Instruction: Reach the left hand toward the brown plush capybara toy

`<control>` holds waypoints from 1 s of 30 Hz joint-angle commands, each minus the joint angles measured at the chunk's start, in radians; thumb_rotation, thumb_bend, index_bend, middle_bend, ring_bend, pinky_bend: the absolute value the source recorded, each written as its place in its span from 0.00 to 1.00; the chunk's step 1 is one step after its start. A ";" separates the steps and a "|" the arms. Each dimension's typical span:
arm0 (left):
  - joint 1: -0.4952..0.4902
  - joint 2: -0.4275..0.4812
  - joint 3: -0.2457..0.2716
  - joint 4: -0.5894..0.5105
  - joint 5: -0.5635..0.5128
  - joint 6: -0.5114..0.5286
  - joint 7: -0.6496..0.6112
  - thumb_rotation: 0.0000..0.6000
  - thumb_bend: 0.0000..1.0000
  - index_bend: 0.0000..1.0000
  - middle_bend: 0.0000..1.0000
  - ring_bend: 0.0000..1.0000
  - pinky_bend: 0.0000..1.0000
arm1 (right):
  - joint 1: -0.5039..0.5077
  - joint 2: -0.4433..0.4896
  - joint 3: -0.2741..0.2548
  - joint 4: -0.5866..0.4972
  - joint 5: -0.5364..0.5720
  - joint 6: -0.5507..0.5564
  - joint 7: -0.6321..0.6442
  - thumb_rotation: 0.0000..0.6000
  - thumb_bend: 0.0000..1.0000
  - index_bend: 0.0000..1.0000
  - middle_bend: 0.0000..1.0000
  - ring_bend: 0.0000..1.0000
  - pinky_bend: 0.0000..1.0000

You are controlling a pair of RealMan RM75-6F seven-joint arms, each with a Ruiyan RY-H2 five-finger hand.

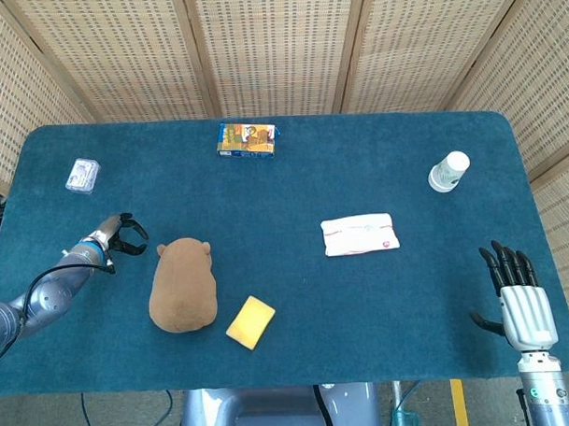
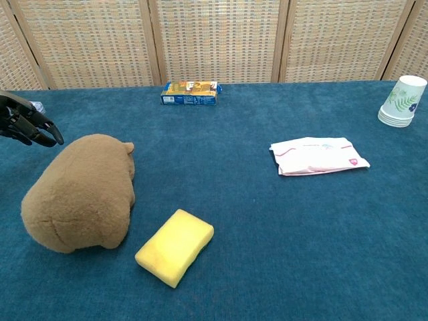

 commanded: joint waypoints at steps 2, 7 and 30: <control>-0.004 -0.003 -0.006 -0.008 0.007 0.004 -0.008 1.00 0.42 0.46 0.00 0.00 0.00 | 0.000 0.001 0.000 -0.001 0.000 0.001 0.001 1.00 0.07 0.00 0.00 0.00 0.00; -0.006 -0.003 -0.023 -0.034 0.031 0.018 -0.017 1.00 0.42 0.46 0.00 0.00 0.00 | 0.000 0.002 0.000 -0.003 0.000 0.000 0.003 1.00 0.07 0.00 0.00 0.00 0.00; -0.008 -0.006 -0.029 -0.090 0.074 0.062 -0.036 1.00 0.42 0.50 0.00 0.00 0.00 | -0.002 0.010 0.002 -0.016 0.001 0.008 0.014 1.00 0.07 0.00 0.00 0.00 0.00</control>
